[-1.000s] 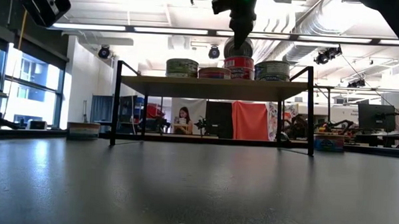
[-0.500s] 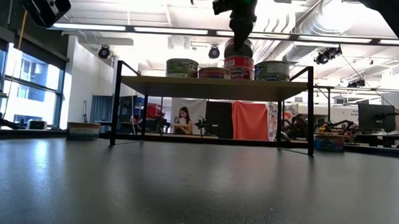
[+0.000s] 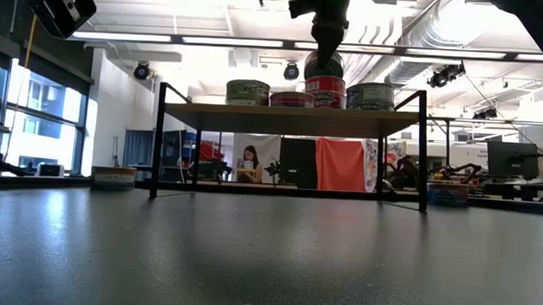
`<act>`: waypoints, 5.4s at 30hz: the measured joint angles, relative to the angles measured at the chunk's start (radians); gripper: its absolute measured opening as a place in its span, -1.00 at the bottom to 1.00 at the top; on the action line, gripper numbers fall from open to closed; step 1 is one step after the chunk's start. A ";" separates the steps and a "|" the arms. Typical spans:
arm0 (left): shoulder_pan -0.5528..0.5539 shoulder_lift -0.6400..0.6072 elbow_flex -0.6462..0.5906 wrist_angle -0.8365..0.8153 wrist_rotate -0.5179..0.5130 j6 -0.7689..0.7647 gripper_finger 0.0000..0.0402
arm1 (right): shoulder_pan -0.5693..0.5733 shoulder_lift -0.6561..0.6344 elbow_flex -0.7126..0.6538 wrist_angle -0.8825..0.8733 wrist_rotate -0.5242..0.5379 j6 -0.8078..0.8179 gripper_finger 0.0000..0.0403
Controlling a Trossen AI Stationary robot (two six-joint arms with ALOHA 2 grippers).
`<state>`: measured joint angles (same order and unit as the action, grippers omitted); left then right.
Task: Stack canned seafood by type on shelf
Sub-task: Stack the red tuna can on top of the red tuna can on the shelf, then stack the blue tuna can on top of the blue tuna can on the shelf
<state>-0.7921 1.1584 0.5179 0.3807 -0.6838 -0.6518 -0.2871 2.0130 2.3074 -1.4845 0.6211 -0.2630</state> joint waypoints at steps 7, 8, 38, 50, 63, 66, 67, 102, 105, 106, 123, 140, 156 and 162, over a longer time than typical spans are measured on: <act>0.000 0.000 0.000 -0.008 0.000 0.000 -1.00 | 0.002 0.001 0.000 -0.009 -0.024 0.044 0.00; 0.000 0.000 0.000 -0.009 0.000 0.000 -1.00 | 0.002 0.001 0.000 -0.015 -0.023 0.046 0.05; 0.000 -0.001 -0.001 0.162 0.001 0.090 -1.00 | 0.049 -0.030 0.036 -0.029 -0.225 0.159 0.31; 0.252 -0.045 0.120 0.139 0.414 0.249 -1.00 | 0.210 -0.066 0.034 0.060 -0.634 0.259 0.31; 0.023 -0.012 0.384 -0.812 0.618 -0.012 -1.00 | 0.446 -0.110 -0.363 0.207 -0.713 0.318 0.31; -0.129 0.009 0.379 -0.930 0.592 -0.192 -1.00 | 0.489 -0.145 -0.578 0.325 -0.768 0.371 0.31; -0.172 0.015 0.379 -0.993 0.596 -0.263 -1.00 | 0.499 -0.157 -0.642 0.360 -0.781 0.397 0.31; -0.151 0.399 0.381 -1.141 0.564 -0.414 -1.00 | 0.743 -0.267 -0.922 0.978 -0.756 0.860 0.31; -0.073 0.400 0.378 -1.037 0.431 -0.328 -1.00 | 0.740 -0.267 -0.852 0.911 -0.675 0.808 0.31; -0.042 0.405 0.376 -1.003 0.387 -0.293 -1.00 | 0.739 -0.267 -0.829 0.892 -0.650 0.795 0.31; 0.357 0.677 0.520 -0.386 0.602 0.295 -1.00 | 0.725 -0.267 -0.621 0.572 -0.493 0.887 0.31; 0.228 0.307 0.164 -0.197 0.333 0.120 -1.00 | 0.730 -0.266 -1.239 1.353 -0.597 1.272 0.13; 0.230 0.630 0.349 -0.183 0.335 0.236 -1.00 | 0.746 -0.144 -1.273 1.442 -0.545 1.306 -0.98; 0.229 0.625 0.346 -0.227 0.332 0.235 -1.00 | 0.755 -0.116 -1.272 1.474 -0.539 1.310 -1.00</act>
<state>-0.5632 1.7836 0.8638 0.1538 -0.3519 -0.4171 0.4675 1.8969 1.0351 -0.0107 0.0822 1.0466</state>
